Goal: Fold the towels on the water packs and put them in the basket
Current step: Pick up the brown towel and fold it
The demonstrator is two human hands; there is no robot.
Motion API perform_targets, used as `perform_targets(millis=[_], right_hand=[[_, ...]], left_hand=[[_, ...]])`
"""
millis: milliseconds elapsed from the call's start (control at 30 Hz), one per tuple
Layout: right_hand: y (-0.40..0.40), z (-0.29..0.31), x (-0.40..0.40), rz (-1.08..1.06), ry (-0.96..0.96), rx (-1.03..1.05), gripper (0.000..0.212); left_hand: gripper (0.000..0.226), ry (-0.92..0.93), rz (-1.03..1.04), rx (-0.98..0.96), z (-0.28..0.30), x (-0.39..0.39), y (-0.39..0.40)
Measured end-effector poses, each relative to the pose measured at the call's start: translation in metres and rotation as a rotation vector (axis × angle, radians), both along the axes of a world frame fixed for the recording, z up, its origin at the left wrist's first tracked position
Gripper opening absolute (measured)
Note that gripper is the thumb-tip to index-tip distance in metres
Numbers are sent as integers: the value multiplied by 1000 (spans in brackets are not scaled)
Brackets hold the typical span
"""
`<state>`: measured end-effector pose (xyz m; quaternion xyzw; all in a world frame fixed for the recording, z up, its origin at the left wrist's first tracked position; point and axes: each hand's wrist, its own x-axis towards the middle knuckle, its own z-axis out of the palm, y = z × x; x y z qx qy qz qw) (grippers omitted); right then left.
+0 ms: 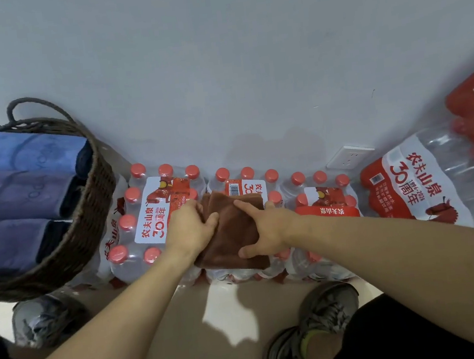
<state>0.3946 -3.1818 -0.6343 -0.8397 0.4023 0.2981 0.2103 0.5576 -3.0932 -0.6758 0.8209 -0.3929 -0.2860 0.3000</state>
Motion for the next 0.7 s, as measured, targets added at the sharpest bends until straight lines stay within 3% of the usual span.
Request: perform_targets(millis=[100,233,300,433,533,700], right_hand=[[0,-3,2,-2,-14,-27,118],[1,-5,3,-91,-110,49,117],[0,-2,4,-196,-194,104,106],[-1,2,-7,-312,-388,109,64],[0,3,-21,-326,-418,124,62],[0,-3,-53,-331,-413,34,68]], left_hand=[[21,-161,-13,16,4,-3,4],[25,-206,-44,30,7,-13,6],[34,-173,-92,61,7,-17,6],[57,-4,-153,174,12,-20,5],[74,93,-92,249,15,-15,3],[70,111,-147,167,16,-22,7]])
